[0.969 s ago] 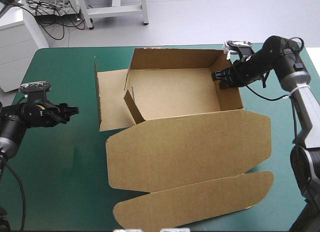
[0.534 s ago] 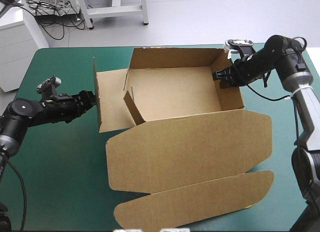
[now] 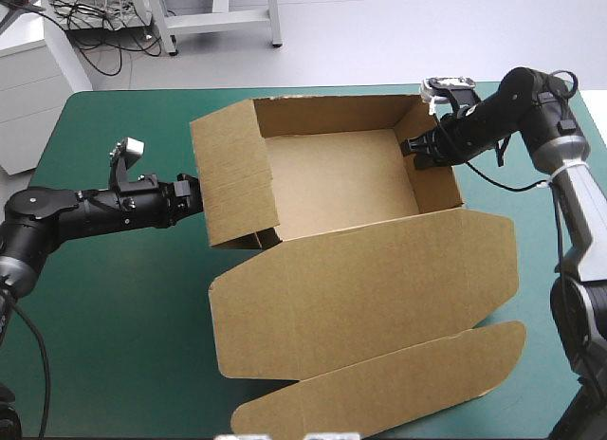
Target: Fold the box
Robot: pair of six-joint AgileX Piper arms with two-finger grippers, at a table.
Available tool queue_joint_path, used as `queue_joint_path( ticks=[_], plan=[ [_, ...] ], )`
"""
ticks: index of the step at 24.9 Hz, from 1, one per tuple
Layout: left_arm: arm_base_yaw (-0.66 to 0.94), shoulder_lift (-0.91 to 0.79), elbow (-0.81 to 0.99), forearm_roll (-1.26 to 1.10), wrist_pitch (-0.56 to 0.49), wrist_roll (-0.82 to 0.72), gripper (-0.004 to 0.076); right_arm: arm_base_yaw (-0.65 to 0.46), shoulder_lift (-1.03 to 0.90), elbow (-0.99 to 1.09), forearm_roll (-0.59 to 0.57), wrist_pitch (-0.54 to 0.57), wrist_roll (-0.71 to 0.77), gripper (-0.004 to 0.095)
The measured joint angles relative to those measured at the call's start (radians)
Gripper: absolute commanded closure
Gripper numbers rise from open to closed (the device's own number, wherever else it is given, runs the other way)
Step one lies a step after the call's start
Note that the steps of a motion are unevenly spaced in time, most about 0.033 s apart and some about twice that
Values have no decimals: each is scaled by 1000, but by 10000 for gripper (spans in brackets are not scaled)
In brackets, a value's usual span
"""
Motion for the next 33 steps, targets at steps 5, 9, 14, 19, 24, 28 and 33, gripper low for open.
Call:
queue_joint_path(
  ticks=[5, 9, 14, 19, 24, 28, 33],
  plan=[
    [0, 0, 0, -66, 91, 36, 220, 43, 42, 0, 0, -21, 11, 926],
    [0, 0, 0, -88, 100, 58, 246, 91, 75, 0, 0, -57, 28, 926],
    [0, 0, 0, -94, 100, 66, 251, 140, 107, 0, -6, -110, 54, 926],
    [0, 0, 0, -74, 99, 69, 251, 165, 130, 0, -7, -135, 71, 926],
    [0, -1, 0, 23, 97, 65, 251, 203, 147, 0, -29, -167, 97, 926],
    [0, -2, 0, 151, 92, 8, 251, 250, 165, 1, -66, -202, 115, 926],
    [-1, -2, 0, 331, 53, -118, 252, 317, 184, 2, -117, -241, 160, 926]
  ],
)
